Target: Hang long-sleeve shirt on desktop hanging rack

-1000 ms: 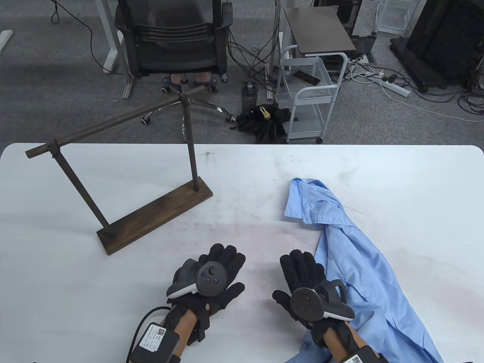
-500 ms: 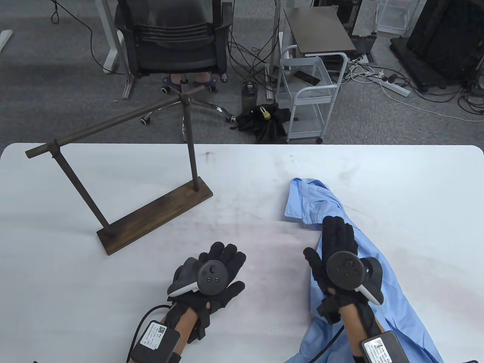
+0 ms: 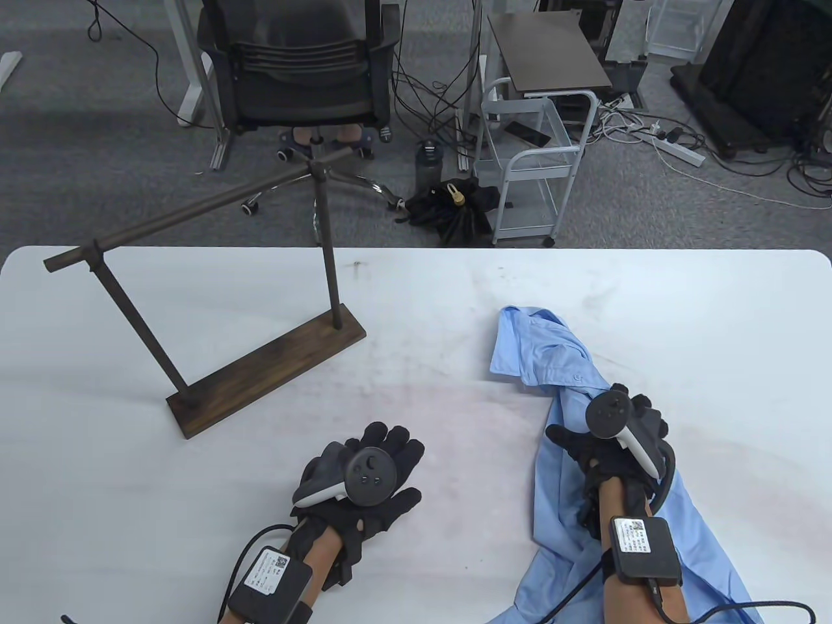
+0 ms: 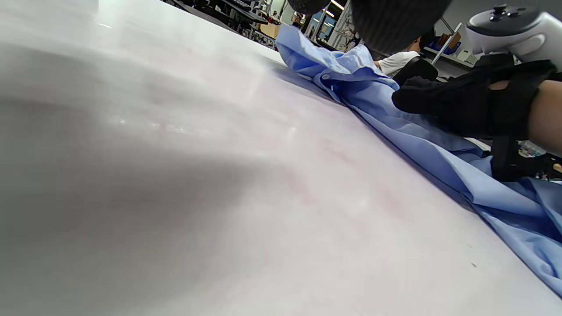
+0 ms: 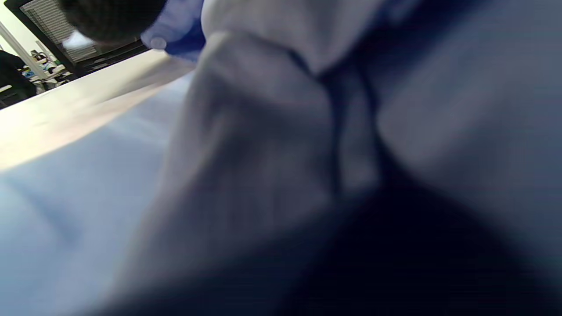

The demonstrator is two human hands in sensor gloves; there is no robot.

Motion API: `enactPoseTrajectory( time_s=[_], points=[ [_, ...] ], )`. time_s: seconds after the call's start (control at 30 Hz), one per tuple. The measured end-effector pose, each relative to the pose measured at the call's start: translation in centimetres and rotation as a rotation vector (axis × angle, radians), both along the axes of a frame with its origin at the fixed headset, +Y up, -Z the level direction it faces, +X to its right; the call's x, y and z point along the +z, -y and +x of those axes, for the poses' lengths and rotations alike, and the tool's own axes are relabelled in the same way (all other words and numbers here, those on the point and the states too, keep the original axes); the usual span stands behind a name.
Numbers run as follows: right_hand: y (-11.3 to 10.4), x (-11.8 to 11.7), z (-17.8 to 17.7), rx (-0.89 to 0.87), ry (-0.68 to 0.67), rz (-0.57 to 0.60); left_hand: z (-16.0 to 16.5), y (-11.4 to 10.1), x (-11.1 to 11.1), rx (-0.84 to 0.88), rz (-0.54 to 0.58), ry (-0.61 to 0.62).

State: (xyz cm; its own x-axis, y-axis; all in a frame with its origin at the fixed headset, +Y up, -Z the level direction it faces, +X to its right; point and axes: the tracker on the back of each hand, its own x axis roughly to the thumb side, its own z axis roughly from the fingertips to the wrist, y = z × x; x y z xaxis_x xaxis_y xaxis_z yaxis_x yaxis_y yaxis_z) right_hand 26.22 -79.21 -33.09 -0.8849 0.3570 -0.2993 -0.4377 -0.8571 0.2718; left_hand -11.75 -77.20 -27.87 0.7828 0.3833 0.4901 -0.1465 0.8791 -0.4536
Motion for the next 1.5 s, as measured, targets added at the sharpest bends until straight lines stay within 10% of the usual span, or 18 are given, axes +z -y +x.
enactPoseTrajectory(
  time_s=[0.4, 0.87, 1.5],
  points=[
    [1.5, -0.4, -2.0, 0.265, -0.079, -0.125, 0.5, 0.8, 0.2, -0.042, -0.031, 0.02],
    [-0.4, 0.3, -1.0, 0.355, 0.001, 0.053, 0.8, 1.1, 0.3, -0.067, -0.049, 0.035],
    [-2.3, 1.6, 3.2, -0.201, 0.181, 0.3, 0.7, 1.2, 0.2, -0.044, -0.085, 0.036]
  ],
)
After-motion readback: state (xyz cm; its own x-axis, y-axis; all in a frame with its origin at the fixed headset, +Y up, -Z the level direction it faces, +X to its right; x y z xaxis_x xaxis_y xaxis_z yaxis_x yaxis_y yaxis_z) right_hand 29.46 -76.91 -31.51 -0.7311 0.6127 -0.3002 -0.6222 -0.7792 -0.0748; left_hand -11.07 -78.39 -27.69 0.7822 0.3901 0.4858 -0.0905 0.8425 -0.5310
